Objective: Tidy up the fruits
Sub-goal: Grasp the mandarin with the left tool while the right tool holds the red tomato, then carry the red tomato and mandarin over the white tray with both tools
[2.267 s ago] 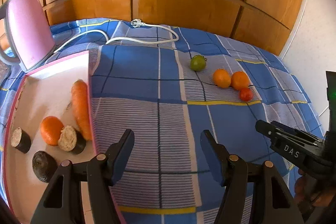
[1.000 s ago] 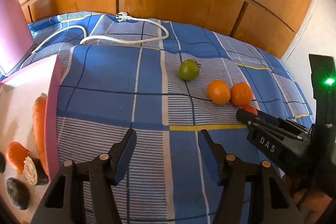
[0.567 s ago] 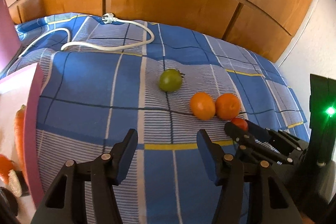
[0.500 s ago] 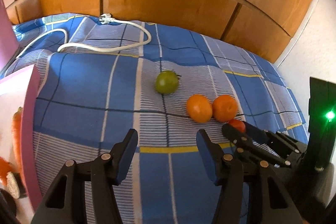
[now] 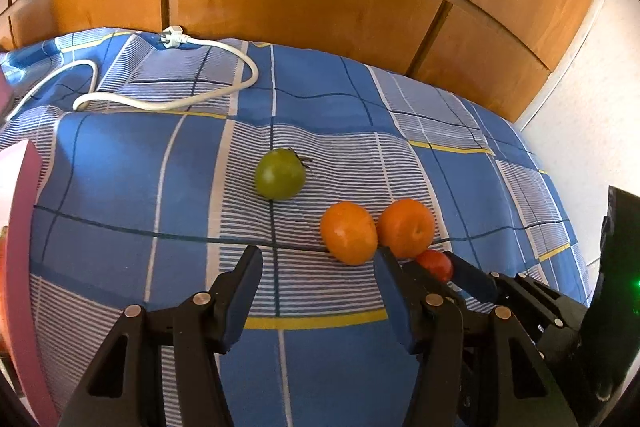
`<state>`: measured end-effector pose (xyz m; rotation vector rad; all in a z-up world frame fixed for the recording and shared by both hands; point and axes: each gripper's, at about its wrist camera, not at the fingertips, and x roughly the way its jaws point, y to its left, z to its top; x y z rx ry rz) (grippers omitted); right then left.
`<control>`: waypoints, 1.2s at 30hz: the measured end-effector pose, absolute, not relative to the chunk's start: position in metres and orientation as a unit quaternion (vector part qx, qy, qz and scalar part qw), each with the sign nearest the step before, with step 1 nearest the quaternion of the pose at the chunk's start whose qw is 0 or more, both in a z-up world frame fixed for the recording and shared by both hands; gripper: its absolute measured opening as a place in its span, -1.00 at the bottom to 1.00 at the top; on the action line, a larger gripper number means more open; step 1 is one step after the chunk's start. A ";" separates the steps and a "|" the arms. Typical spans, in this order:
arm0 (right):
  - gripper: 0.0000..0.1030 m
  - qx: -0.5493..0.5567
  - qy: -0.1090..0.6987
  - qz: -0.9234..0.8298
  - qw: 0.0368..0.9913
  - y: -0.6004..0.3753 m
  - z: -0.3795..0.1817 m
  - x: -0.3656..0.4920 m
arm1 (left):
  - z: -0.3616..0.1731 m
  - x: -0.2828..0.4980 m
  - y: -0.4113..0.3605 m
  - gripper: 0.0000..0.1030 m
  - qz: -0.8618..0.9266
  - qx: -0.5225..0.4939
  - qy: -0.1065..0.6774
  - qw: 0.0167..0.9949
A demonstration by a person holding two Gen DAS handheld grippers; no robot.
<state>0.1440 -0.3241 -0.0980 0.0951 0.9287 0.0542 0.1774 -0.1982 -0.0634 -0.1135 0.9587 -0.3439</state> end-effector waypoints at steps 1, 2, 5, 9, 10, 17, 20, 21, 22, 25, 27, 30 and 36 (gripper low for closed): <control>-0.42 0.046 0.447 0.027 0.893 -0.324 -0.098 0.143 | -0.064 0.178 -0.199 0.12 -0.165 -0.056 0.458 0.871; -0.42 0.046 0.447 0.028 0.893 -0.324 -0.097 0.143 | -0.064 0.179 -0.200 0.12 -0.166 -0.058 0.458 0.872; -0.42 0.042 0.447 0.033 0.893 -0.324 -0.098 0.145 | -0.065 0.181 -0.203 0.12 -0.169 -0.060 0.459 0.870; -0.42 0.037 0.443 0.036 0.895 -0.325 -0.098 0.146 | -0.069 0.187 -0.209 0.10 -0.170 -0.061 0.464 0.867; -0.42 0.036 0.443 0.036 0.895 -0.324 -0.098 0.145 | -0.072 0.189 -0.210 0.03 -0.170 -0.063 0.468 0.865; -0.42 0.038 0.439 0.038 0.897 -0.325 -0.099 0.146 | -0.079 0.199 -0.213 -0.34 -0.172 -0.074 0.473 0.861; -0.42 0.038 0.440 0.036 0.897 -0.324 -0.099 0.146 | -0.080 0.197 -0.209 -0.39 -0.174 -0.075 0.472 0.861; -0.42 0.038 0.440 0.035 0.897 -0.324 -0.099 0.146 | -0.080 0.196 -0.208 -0.39 -0.174 -0.073 0.471 0.862; -0.42 0.039 0.440 0.034 0.896 -0.324 -0.099 0.146 | -0.080 0.194 -0.208 -0.39 -0.174 -0.071 0.470 0.862; -0.42 0.041 0.441 0.030 0.896 -0.323 -0.098 0.145 | -0.080 0.187 -0.205 -0.40 -0.177 -0.064 0.468 0.863; -0.42 0.040 0.443 0.029 0.895 -0.323 -0.098 0.144 | -0.079 0.183 -0.202 -0.40 -0.176 -0.062 0.468 0.864; -0.43 0.039 0.446 0.029 0.894 -0.322 -0.098 0.141 | -0.078 0.176 -0.196 -0.41 -0.175 -0.067 0.470 0.863; -0.44 0.043 0.451 0.029 0.891 -0.318 -0.097 0.129 | -0.077 0.153 -0.181 -0.41 -0.175 -0.061 0.471 0.862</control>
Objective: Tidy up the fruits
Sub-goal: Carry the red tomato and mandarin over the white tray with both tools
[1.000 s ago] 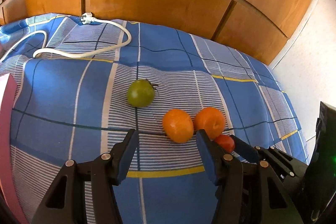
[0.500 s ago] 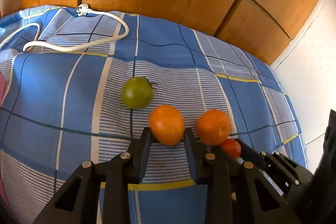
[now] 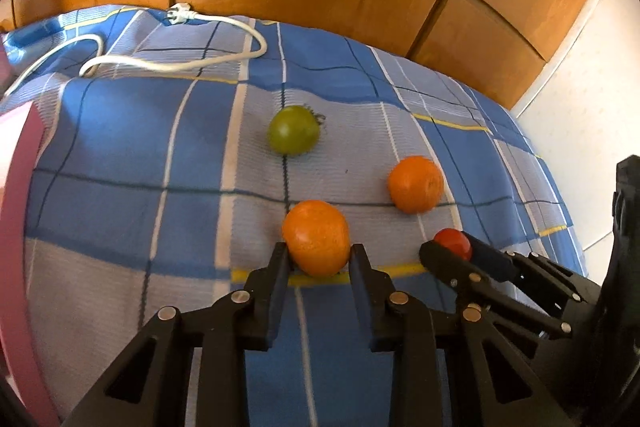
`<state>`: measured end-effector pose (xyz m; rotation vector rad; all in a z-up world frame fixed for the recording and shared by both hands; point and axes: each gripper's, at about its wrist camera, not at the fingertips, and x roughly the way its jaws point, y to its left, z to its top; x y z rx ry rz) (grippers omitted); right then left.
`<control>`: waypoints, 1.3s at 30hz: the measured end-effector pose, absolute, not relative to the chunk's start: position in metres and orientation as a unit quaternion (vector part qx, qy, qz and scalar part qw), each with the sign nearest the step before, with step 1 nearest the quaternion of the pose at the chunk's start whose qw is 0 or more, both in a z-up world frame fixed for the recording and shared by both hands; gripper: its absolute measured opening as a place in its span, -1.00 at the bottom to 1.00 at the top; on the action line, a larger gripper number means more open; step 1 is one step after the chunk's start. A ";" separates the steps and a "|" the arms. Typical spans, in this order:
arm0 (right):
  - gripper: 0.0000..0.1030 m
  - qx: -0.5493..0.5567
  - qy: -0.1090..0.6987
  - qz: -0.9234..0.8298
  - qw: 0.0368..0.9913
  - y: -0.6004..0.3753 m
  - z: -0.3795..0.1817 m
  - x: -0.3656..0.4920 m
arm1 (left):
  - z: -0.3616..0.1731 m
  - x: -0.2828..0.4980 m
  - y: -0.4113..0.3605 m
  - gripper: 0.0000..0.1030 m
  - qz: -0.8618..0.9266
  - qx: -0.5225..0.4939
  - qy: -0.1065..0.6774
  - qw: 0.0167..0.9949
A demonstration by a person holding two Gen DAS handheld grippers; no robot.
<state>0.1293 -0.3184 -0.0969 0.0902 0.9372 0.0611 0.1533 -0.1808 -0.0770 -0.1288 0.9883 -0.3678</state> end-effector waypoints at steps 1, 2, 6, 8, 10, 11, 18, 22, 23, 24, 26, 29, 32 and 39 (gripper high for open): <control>-0.44 0.045 0.452 0.030 0.890 -0.318 -0.097 0.127 | -0.077 0.149 -0.177 -0.41 -0.175 -0.063 0.473 0.861; -0.44 0.048 0.453 0.031 0.890 -0.317 -0.097 0.123 | -0.077 0.146 -0.174 -0.41 -0.175 -0.065 0.474 0.860; -0.44 0.060 0.458 0.036 0.886 -0.312 -0.095 0.107 | -0.077 0.128 -0.158 -0.41 -0.177 -0.072 0.480 0.856; -0.44 0.065 0.461 0.042 0.884 -0.309 -0.095 0.098 | -0.077 0.116 -0.148 -0.41 -0.178 -0.079 0.482 0.854; -0.44 0.067 0.461 0.045 0.884 -0.304 -0.096 0.088 | -0.077 0.106 -0.141 -0.41 -0.180 -0.082 0.483 0.853; -0.43 0.067 0.460 0.046 0.884 -0.302 -0.096 0.083 | -0.077 0.102 -0.140 -0.41 -0.180 -0.083 0.482 0.853; -0.42 0.068 0.457 0.034 0.886 -0.294 -0.097 0.069 | -0.079 0.089 -0.138 -0.41 -0.190 -0.070 0.476 0.856; -0.42 0.072 0.454 0.023 0.888 -0.294 -0.096 0.067 | -0.080 0.089 -0.136 -0.40 -0.192 -0.073 0.477 0.855; -0.42 0.077 0.452 0.021 0.889 -0.294 -0.097 0.067 | -0.080 0.090 -0.136 -0.40 -0.192 -0.071 0.476 0.855; -0.42 0.079 0.450 0.019 0.889 -0.295 -0.097 0.066 | -0.080 0.089 -0.137 -0.40 -0.192 -0.069 0.472 0.857; -0.42 0.078 0.450 0.016 0.889 -0.294 -0.096 0.064 | -0.080 0.087 -0.138 -0.40 -0.192 -0.065 0.466 0.861; -0.43 0.068 0.450 0.012 0.891 -0.290 -0.096 0.061 | -0.080 0.084 -0.138 -0.40 -0.189 -0.060 0.462 0.864; -0.43 0.062 0.449 0.010 0.891 -0.288 -0.095 0.055 | -0.079 0.078 -0.140 -0.40 -0.184 -0.047 0.460 0.868; -0.43 0.058 0.449 0.013 0.892 -0.282 -0.094 0.043 | -0.075 0.067 -0.138 -0.43 -0.176 -0.033 0.460 0.869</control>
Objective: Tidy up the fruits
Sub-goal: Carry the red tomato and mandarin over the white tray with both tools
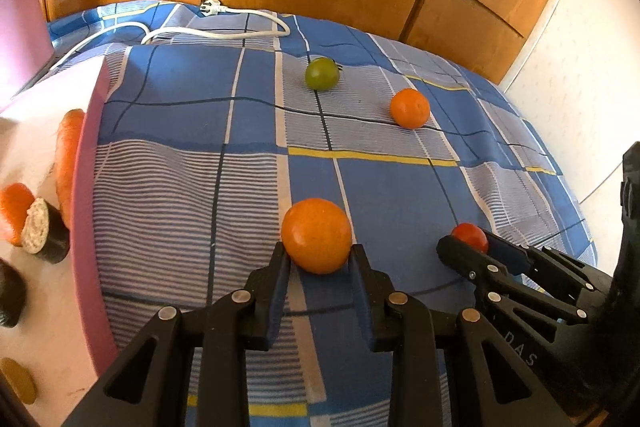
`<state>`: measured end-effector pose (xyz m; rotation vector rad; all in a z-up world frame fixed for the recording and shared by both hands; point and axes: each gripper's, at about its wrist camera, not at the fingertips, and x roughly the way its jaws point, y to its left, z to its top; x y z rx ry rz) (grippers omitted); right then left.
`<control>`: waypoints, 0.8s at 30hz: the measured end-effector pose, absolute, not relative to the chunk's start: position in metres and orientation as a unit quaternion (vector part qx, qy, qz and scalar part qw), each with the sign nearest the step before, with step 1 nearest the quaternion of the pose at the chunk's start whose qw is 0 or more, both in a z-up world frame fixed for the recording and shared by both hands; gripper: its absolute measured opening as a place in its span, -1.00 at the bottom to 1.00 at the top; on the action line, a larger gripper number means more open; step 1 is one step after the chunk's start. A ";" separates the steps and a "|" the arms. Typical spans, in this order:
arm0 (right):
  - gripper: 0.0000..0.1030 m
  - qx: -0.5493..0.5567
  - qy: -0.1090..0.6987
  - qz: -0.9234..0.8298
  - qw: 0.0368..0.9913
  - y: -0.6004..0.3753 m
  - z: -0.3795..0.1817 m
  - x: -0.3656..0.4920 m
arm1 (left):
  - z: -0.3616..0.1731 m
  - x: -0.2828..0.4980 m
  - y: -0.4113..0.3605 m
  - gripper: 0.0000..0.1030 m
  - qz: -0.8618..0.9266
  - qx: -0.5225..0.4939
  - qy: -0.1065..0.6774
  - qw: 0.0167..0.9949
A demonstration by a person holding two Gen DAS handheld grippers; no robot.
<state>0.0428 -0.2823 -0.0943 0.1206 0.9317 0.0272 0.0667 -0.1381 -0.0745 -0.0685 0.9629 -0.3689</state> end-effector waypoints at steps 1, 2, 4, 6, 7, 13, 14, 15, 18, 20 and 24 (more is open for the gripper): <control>-0.43 0.058 0.449 0.013 0.892 -0.281 -0.094 0.041 | -0.074 0.065 -0.137 -0.43 -0.175 -0.031 0.460 0.870; -0.43 0.056 0.448 0.014 0.892 -0.280 -0.094 0.039 | -0.073 0.063 -0.137 -0.43 -0.174 -0.030 0.459 0.870; -0.43 0.051 0.448 0.015 0.893 -0.276 -0.093 0.036 | -0.073 0.060 -0.136 -0.43 -0.173 -0.027 0.459 0.871; -0.43 0.046 0.448 0.017 0.893 -0.272 -0.093 0.033 | -0.072 0.057 -0.135 -0.43 -0.171 -0.025 0.458 0.872; -0.43 0.045 0.447 0.017 0.893 -0.271 -0.093 0.031 | -0.072 0.056 -0.134 -0.43 -0.171 -0.025 0.458 0.872; -0.43 0.043 0.447 0.021 0.893 -0.263 -0.092 0.025 | -0.067 0.048 -0.129 -0.43 -0.169 -0.025 0.453 0.875; -0.43 0.043 0.447 0.022 0.893 -0.262 -0.092 0.024 | -0.066 0.047 -0.129 -0.43 -0.169 -0.024 0.451 0.876; -0.43 0.044 0.448 0.023 0.893 -0.261 -0.092 0.023 | -0.065 0.046 -0.128 -0.43 -0.169 -0.024 0.449 0.877; -0.43 0.046 0.448 0.025 0.892 -0.257 -0.091 0.021 | -0.059 0.042 -0.126 -0.43 -0.170 -0.025 0.441 0.881; -0.43 0.046 0.448 0.027 0.892 -0.255 -0.091 0.020 | -0.056 0.040 -0.125 -0.44 -0.171 -0.026 0.436 0.883; -0.44 0.050 0.449 0.032 0.891 -0.252 -0.091 0.019 | -0.050 0.037 -0.122 -0.43 -0.171 -0.029 0.429 0.886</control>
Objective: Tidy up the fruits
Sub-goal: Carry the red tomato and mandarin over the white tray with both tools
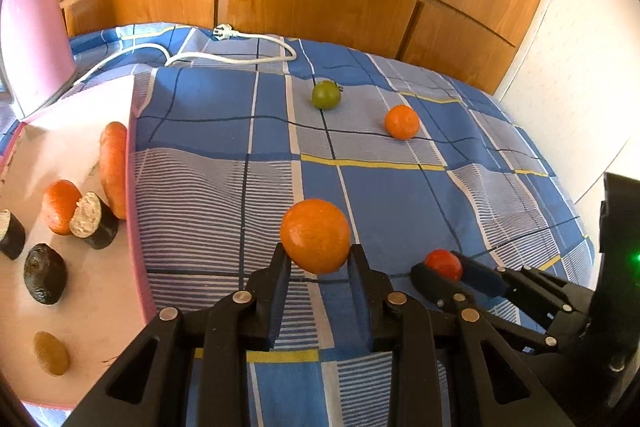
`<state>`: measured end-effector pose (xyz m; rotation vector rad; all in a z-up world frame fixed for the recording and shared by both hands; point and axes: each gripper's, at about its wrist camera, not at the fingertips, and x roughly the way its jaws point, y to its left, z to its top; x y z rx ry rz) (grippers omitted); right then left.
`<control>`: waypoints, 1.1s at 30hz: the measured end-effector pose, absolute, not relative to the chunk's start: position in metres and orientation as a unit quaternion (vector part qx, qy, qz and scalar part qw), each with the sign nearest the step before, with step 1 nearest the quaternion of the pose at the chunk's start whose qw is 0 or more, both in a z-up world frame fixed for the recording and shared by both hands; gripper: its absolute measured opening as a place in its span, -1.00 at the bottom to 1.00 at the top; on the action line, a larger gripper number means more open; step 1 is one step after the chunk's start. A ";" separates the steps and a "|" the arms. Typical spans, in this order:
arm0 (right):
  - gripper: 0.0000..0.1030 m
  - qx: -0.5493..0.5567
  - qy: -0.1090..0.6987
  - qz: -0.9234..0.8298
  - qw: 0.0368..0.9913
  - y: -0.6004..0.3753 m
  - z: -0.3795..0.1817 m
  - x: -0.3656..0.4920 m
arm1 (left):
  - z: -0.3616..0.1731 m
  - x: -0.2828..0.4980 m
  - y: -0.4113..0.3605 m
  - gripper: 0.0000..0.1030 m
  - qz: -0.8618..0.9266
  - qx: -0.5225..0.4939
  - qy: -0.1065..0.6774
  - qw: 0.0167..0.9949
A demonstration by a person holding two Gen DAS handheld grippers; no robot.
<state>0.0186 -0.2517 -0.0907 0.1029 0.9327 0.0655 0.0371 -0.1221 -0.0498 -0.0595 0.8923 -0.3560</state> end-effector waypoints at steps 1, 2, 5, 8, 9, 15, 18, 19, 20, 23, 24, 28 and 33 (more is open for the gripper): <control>-0.44 0.051 0.450 0.033 0.891 -0.251 -0.091 0.018 | -0.049 0.037 -0.121 -0.43 -0.171 -0.030 0.428 0.887; -0.44 0.052 0.450 0.034 0.891 -0.250 -0.090 0.018 | -0.048 0.036 -0.120 -0.43 -0.171 -0.031 0.427 0.888; -0.44 0.060 0.452 0.033 0.890 -0.250 -0.090 0.018 | -0.045 0.034 -0.117 -0.43 -0.169 -0.033 0.423 0.890; -0.44 0.063 0.454 0.034 0.888 -0.249 -0.090 0.018 | -0.042 0.032 -0.113 -0.43 -0.166 -0.036 0.419 0.892; -0.44 0.065 0.455 0.035 0.888 -0.249 -0.089 0.018 | -0.041 0.031 -0.112 -0.43 -0.165 -0.037 0.418 0.892; -0.44 0.073 0.459 0.041 0.885 -0.247 -0.087 0.021 | -0.035 0.031 -0.102 -0.43 -0.160 -0.043 0.413 0.896; -0.45 0.074 0.459 0.043 0.885 -0.245 -0.087 0.021 | -0.032 0.032 -0.095 -0.43 -0.154 -0.048 0.410 0.897; -0.45 0.074 0.458 0.045 0.885 -0.245 -0.086 0.021 | -0.030 0.032 -0.092 -0.43 -0.152 -0.050 0.409 0.898; -0.45 0.074 0.457 0.047 0.885 -0.244 -0.084 0.022 | -0.029 0.032 -0.089 -0.43 -0.149 -0.052 0.408 0.899; -0.45 0.074 0.452 0.055 0.887 -0.240 -0.077 0.024 | -0.024 0.035 -0.077 -0.43 -0.139 -0.064 0.404 0.902; -0.45 0.074 0.451 0.059 0.887 -0.238 -0.075 0.025 | -0.022 0.036 -0.072 -0.43 -0.135 -0.068 0.402 0.903; -0.45 0.063 0.443 0.076 0.891 -0.224 -0.065 0.028 | -0.016 0.040 -0.049 -0.43 -0.117 -0.087 0.399 0.905; -0.45 0.043 0.435 0.113 0.892 -0.198 -0.052 0.035 | -0.008 0.043 -0.011 -0.43 -0.079 -0.107 0.389 0.911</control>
